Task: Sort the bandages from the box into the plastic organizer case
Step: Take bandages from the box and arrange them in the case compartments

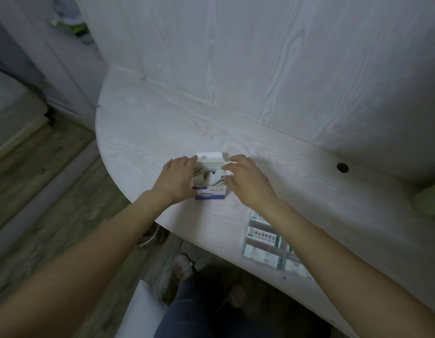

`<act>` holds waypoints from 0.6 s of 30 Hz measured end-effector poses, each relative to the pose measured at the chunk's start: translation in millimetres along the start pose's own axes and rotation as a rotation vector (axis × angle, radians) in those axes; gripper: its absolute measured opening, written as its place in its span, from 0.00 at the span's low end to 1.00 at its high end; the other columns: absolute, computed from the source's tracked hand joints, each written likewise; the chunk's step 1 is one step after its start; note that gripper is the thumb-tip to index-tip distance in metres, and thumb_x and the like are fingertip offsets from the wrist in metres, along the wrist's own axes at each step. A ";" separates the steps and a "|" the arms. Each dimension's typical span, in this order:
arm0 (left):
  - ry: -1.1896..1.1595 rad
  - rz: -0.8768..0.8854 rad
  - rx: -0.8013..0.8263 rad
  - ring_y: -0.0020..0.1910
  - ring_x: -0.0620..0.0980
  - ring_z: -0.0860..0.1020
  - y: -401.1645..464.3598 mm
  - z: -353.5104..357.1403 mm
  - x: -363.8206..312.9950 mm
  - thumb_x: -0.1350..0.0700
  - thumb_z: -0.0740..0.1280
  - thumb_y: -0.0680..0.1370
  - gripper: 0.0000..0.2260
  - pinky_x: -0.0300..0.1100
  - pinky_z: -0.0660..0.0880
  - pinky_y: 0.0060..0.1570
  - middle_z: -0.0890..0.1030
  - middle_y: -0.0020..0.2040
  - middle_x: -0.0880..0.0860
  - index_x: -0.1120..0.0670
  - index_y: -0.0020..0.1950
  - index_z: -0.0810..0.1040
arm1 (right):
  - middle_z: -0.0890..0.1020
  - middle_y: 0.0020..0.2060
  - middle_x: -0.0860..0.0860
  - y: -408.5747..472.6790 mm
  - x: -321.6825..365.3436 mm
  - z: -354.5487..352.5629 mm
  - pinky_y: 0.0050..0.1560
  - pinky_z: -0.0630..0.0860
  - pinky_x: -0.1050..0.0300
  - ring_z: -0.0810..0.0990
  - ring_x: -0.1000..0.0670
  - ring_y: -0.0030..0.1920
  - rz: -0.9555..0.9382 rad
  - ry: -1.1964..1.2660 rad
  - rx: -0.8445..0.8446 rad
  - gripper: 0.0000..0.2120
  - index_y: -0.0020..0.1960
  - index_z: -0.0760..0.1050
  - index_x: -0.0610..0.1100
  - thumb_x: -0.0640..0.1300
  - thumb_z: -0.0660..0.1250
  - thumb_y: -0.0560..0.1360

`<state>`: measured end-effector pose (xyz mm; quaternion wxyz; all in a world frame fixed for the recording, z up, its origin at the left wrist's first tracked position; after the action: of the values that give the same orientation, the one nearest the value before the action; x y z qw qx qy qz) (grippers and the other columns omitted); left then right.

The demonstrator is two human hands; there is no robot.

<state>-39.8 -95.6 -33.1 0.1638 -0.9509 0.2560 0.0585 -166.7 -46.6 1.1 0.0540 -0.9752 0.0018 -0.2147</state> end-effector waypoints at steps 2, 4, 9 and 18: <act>0.005 0.041 -0.051 0.69 0.54 0.64 -0.3 -3.5 -0.3 0.46 0.71 0.72 0.36 0.44 0.56 0.67 0.68 0.69 0.54 0.54 0.74 0.59 | 0.64 0.71 0.49 3.1 -4.6 3.1 0.62 0.66 0.55 0.61 0.49 0.71 0.057 -0.018 -0.021 0.15 0.65 0.75 0.45 0.44 0.59 0.80; 0.029 0.069 -0.105 0.67 0.53 0.65 -4.6 -5.1 -4.1 0.45 0.71 0.71 0.34 0.45 0.57 0.65 0.69 0.67 0.52 0.52 0.73 0.61 | 0.61 0.73 0.48 3.3 -7.7 5.0 0.64 0.64 0.56 0.58 0.49 0.72 0.092 -0.050 -0.030 0.15 0.64 0.75 0.44 0.44 0.60 0.80; 0.185 0.134 -0.337 0.50 0.54 0.76 -22.3 -10.3 -24.8 0.43 0.77 0.62 0.30 0.48 0.67 0.52 0.77 0.52 0.53 0.56 0.59 0.76 | 0.55 0.75 0.47 3.1 -7.4 11.8 0.69 0.54 0.56 0.52 0.50 0.75 0.139 -0.196 -0.026 0.15 0.64 0.74 0.44 0.46 0.59 0.80; 0.279 0.136 -0.405 0.42 0.53 0.76 -28.7 -14.4 -41.1 0.45 0.79 0.54 0.30 0.46 0.66 0.44 0.78 0.45 0.53 0.57 0.51 0.78 | 0.63 0.72 0.47 8.1 -13.7 27.0 0.71 0.52 0.49 0.59 0.48 0.72 0.251 -0.135 -0.114 0.09 0.55 0.77 0.42 0.43 0.65 0.77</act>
<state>-60.4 -57.8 -3.4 -0.0714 -0.9438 0.3225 -0.0123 -167.7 -51.4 -29.9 0.0247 -0.9810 0.1322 -0.1399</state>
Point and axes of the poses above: each hand's wrist, its own y-axis towards the middle knuckle, its own z-axis out of the palm, x = y × z, the point moved 10 cm from there along y, towards the middle knuckle
